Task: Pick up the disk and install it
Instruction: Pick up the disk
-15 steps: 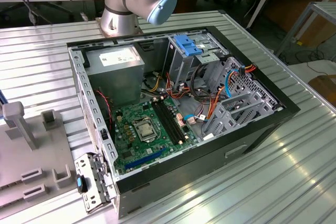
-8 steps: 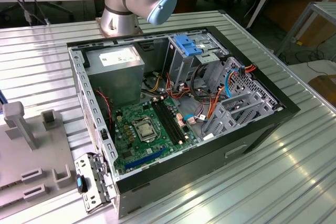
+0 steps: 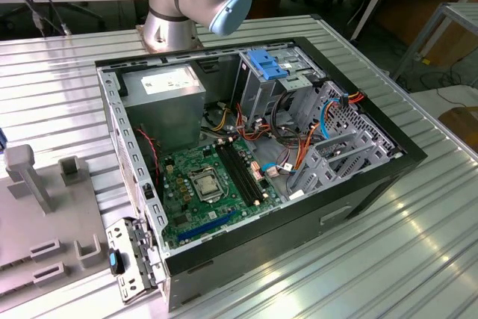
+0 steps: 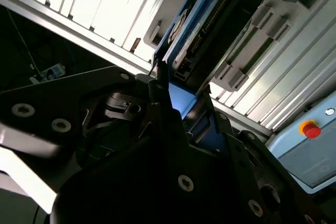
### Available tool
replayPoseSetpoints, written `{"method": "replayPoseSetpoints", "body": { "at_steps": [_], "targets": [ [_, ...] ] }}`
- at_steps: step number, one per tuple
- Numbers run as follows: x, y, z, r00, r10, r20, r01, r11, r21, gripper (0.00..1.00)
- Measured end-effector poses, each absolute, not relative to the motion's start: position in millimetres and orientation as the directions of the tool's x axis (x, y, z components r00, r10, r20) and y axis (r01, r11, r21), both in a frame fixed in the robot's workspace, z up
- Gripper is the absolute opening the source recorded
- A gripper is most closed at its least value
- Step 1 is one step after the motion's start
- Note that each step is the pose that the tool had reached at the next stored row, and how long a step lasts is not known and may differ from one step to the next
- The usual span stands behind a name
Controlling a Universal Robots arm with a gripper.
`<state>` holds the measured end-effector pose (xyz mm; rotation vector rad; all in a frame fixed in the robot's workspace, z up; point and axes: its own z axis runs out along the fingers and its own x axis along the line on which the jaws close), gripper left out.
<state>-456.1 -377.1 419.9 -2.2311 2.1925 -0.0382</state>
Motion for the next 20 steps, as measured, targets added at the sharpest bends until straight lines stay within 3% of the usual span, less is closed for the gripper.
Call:
{"method": "replayPoseSetpoints", "body": {
  "at_steps": [20],
  "targets": [
    [-456.1, -377.1, 480.2, 0.017, -1.0, 0.008, -0.999, -0.018, -0.027, 0.37]
  ]
}}
